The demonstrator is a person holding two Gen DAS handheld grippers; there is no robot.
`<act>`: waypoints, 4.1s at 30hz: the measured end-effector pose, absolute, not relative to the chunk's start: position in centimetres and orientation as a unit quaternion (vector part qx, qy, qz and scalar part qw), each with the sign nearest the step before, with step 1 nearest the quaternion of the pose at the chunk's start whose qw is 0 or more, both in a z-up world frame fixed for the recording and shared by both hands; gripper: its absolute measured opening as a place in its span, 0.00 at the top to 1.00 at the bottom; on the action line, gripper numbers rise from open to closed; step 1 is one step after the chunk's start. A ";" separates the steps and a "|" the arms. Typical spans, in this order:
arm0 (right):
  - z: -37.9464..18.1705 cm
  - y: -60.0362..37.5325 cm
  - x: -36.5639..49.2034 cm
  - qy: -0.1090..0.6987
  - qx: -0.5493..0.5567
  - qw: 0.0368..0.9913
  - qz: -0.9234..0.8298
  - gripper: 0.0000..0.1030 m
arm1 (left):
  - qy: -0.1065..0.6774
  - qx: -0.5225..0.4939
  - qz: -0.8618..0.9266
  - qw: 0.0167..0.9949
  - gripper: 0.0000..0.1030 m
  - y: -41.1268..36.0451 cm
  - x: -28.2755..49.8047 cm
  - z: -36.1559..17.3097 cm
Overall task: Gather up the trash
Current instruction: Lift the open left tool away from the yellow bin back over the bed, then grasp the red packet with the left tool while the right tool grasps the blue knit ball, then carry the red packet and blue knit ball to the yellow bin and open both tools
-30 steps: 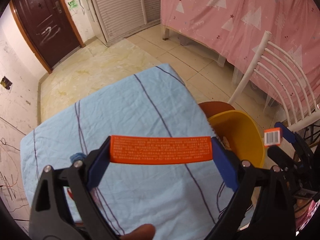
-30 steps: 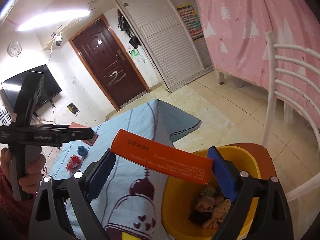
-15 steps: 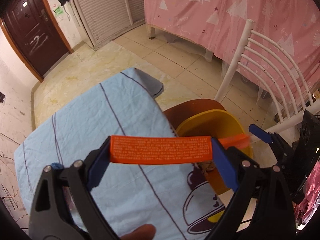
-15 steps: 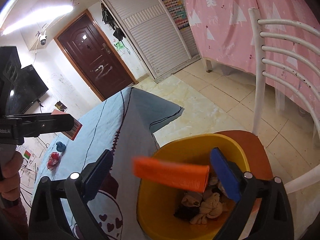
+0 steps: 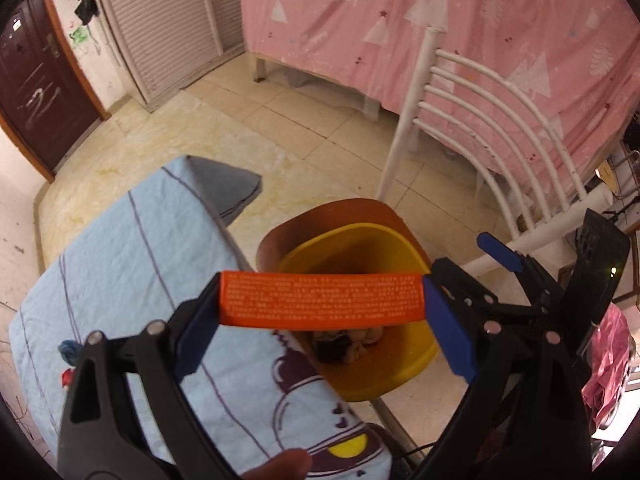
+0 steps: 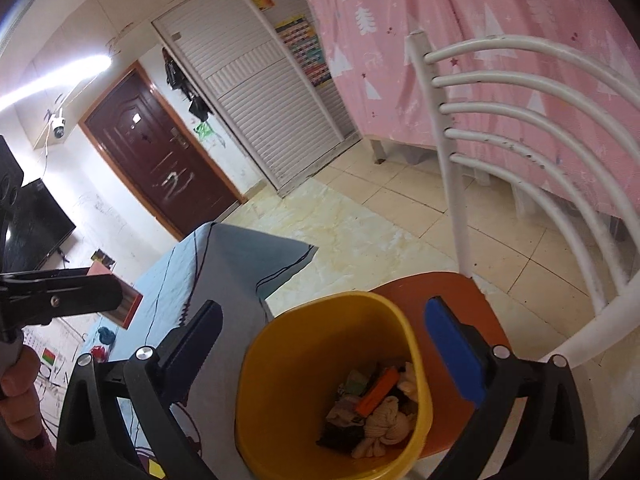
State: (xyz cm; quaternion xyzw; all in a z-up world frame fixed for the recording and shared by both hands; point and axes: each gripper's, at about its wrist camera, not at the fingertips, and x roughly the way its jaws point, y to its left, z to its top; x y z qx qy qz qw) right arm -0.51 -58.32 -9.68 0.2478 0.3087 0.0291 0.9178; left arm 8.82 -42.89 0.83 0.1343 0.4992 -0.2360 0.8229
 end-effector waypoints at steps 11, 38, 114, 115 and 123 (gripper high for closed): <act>-9.5 -58.3 -1.2 0.303 0.249 0.920 0.032 0.09 | 0.489 0.132 -0.243 0.827 0.06 -43.5 8.0 1.5; -6.7 -47.3 0.6 0.320 0.176 0.922 0.127 0.09 | 0.467 0.117 -0.163 0.861 0.06 -27.4 8.8 5.5; -8.4 -12.2 12.6 0.457 -0.020 0.858 0.232 0.74 | 0.500 -0.049 -0.053 0.863 0.62 1.2 7.9 -3.6; -8.4 -12.2 12.6 0.458 -0.020 0.858 0.231 0.75 | 0.500 -0.049 -0.051 0.863 0.62 1.3 7.9 -3.6; -6.7 -12.8 11.3 0.429 -0.017 0.875 0.223 0.78 | 0.498 -0.040 -0.041 0.865 0.62 0.5 7.6 -3.2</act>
